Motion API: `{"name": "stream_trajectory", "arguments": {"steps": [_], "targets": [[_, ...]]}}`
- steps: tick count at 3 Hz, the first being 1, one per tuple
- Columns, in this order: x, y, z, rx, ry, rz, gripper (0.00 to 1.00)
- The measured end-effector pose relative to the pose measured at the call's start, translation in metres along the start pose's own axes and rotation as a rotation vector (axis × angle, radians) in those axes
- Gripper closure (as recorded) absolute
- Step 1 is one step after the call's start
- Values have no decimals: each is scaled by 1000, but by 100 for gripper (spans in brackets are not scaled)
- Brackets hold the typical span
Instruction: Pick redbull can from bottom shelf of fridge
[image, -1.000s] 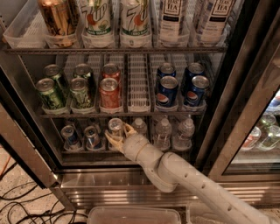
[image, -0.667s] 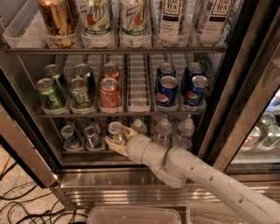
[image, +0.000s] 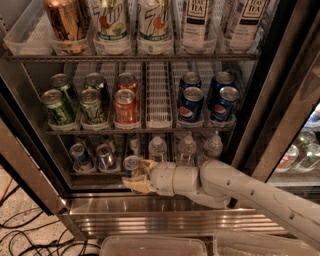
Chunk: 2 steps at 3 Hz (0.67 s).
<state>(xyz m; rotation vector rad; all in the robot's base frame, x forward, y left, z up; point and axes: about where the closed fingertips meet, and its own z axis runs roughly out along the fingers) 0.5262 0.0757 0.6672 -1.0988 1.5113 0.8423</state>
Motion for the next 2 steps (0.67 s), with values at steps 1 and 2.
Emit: {"name": "stream_trajectory", "arguments": {"steps": [1,2], "targets": [[-12,23,-25,-112,23,62,100],[-45,36,-51,-172,-6,99,100]]}}
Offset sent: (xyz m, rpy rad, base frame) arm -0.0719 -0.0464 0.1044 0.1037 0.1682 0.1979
